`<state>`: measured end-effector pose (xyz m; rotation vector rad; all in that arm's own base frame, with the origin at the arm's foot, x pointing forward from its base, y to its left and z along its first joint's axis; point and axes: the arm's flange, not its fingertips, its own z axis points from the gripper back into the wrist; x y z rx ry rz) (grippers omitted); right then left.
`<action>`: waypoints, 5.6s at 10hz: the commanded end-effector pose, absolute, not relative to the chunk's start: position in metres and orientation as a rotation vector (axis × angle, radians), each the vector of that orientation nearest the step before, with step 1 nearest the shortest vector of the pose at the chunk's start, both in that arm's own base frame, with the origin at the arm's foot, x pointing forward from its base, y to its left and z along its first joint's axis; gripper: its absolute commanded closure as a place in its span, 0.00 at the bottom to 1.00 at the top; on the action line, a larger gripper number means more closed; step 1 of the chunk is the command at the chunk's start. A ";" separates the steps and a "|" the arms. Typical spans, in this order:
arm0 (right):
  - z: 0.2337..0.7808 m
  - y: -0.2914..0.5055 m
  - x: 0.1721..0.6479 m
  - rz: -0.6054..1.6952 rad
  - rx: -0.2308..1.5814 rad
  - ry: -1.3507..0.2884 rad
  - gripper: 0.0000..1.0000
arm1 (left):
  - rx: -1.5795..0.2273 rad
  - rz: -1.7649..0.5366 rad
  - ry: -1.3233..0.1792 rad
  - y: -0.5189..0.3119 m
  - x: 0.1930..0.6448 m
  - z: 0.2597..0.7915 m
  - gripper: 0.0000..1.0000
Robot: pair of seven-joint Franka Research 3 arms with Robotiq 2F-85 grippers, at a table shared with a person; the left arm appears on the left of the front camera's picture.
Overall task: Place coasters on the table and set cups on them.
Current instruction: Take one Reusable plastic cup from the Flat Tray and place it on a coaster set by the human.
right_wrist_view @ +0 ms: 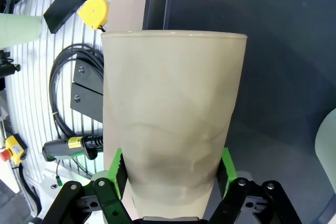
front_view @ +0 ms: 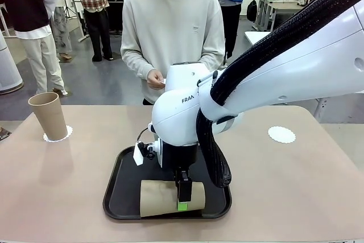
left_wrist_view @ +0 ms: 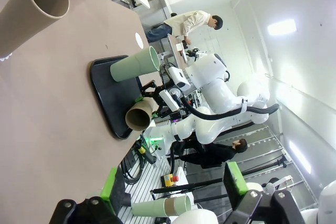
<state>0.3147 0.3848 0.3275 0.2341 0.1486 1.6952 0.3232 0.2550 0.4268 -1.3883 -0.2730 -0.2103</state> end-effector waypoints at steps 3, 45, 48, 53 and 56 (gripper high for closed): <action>0.379 0.370 0.295 1.666 0.231 0.106 1.00 | -1.395 -0.213 -0.279 0.256 0.322 0.429 0.00; 0.414 -0.075 0.408 1.653 1.170 -1.338 0.18 | -1.395 -0.213 -0.279 0.256 0.322 0.429 0.00; 0.377 -0.109 0.409 1.864 1.047 -1.343 0.18 | -1.395 -0.213 -0.279 0.256 0.322 0.429 0.00; 0.321 -0.120 0.437 1.739 1.018 -1.373 0.18 | -1.395 -0.213 -0.279 0.256 0.322 0.429 0.00; 0.467 -0.077 0.454 1.704 1.035 -1.302 0.18 | -1.395 -0.213 -0.279 0.256 0.322 0.429 0.00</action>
